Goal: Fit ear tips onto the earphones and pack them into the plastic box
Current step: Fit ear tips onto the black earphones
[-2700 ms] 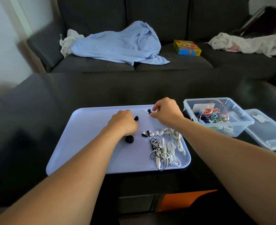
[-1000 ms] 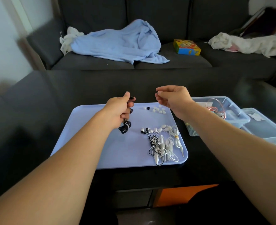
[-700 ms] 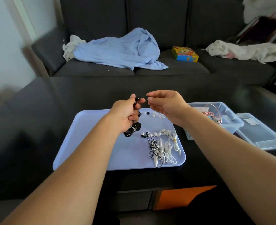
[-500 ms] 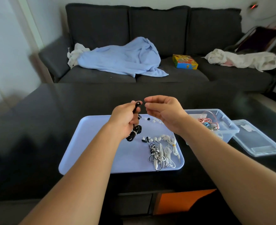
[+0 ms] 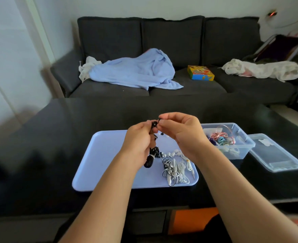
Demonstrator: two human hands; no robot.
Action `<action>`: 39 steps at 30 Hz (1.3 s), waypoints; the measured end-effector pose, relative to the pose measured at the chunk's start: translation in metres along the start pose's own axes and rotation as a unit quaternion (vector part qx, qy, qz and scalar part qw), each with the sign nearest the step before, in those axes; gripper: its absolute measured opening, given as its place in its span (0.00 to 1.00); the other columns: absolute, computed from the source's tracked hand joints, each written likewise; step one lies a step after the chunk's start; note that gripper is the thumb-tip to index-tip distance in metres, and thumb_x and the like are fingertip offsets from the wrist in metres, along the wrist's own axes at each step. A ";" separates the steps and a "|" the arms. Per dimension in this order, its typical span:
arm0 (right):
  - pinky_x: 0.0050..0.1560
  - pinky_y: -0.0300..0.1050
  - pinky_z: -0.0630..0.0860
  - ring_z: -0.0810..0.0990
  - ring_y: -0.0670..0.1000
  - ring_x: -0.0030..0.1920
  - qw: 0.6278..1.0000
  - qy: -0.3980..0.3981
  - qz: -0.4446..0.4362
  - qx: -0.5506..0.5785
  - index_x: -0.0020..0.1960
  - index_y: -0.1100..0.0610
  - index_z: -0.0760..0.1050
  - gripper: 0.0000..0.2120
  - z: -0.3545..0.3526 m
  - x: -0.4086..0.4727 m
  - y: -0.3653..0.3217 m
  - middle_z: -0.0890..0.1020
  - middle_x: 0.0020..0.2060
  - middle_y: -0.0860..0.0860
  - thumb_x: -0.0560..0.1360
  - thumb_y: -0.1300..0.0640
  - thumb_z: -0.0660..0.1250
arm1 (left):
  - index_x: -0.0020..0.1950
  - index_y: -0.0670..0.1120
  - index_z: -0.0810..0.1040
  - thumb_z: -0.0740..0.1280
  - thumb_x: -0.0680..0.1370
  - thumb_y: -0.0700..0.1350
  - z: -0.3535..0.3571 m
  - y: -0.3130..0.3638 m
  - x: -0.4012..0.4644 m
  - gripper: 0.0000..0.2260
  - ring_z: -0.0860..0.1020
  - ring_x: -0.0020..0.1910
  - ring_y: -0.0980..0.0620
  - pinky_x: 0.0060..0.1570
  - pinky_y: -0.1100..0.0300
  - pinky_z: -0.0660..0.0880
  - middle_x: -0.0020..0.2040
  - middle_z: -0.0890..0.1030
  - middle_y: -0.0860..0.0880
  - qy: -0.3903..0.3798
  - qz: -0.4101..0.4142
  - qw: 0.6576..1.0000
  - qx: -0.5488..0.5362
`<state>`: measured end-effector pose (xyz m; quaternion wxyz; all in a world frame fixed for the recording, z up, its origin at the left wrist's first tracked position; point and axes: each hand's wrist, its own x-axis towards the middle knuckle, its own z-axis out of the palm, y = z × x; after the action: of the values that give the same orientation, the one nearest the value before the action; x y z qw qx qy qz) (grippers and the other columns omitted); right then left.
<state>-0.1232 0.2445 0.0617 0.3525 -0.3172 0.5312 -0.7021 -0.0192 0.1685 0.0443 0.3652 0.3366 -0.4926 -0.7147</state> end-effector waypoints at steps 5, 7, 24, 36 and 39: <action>0.44 0.37 0.82 0.85 0.49 0.38 0.989 -0.022 -0.058 -0.131 0.52 0.64 0.83 0.06 -0.009 0.005 -0.001 0.86 0.41 0.58 0.75 0.69 0.71 | 0.48 0.42 0.79 0.59 0.85 0.43 -0.004 0.001 0.003 0.12 0.65 0.27 0.55 0.24 0.65 0.63 0.31 0.77 0.51 0.017 0.047 0.997 0.050; 0.44 0.38 0.82 0.85 0.49 0.39 0.985 -0.038 -0.062 -0.159 0.52 0.63 0.84 0.07 -0.013 0.006 0.000 0.87 0.41 0.56 0.75 0.68 0.72 | 0.49 0.45 0.80 0.60 0.84 0.45 -0.008 0.004 0.008 0.10 0.66 0.28 0.55 0.26 0.64 0.64 0.31 0.78 0.53 0.017 0.070 0.995 0.075; 0.54 0.57 0.82 0.87 0.52 0.45 0.971 -0.027 -0.119 -0.207 0.48 0.56 0.86 0.08 -0.015 0.011 0.000 0.88 0.40 0.51 0.73 0.67 0.74 | 0.54 0.41 0.79 0.60 0.84 0.44 -0.006 0.000 0.004 0.09 0.64 0.25 0.57 0.26 0.64 0.65 0.38 0.85 0.50 -0.036 0.109 0.984 0.138; 0.50 0.54 0.83 0.87 0.51 0.43 0.959 -0.028 -0.158 -0.235 0.49 0.61 0.85 0.06 -0.017 0.011 -0.001 0.87 0.40 0.52 0.74 0.68 0.74 | 0.51 0.44 0.81 0.63 0.83 0.44 -0.003 0.000 0.006 0.08 0.66 0.28 0.54 0.27 0.63 0.66 0.41 0.86 0.46 -0.032 0.090 0.989 0.117; 0.48 0.49 0.84 0.87 0.46 0.41 0.951 -0.025 -0.182 -0.249 0.48 0.60 0.85 0.06 -0.015 0.010 -0.002 0.87 0.39 0.49 0.74 0.68 0.73 | 0.50 0.44 0.82 0.65 0.82 0.44 -0.004 0.001 0.007 0.07 0.65 0.28 0.54 0.26 0.64 0.65 0.41 0.86 0.47 -0.029 0.073 0.993 0.092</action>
<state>-0.1409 0.2447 0.0604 0.1418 -0.5036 0.6131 -0.5920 -0.0193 0.1600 0.0431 0.3696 0.3110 -0.5900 -0.6469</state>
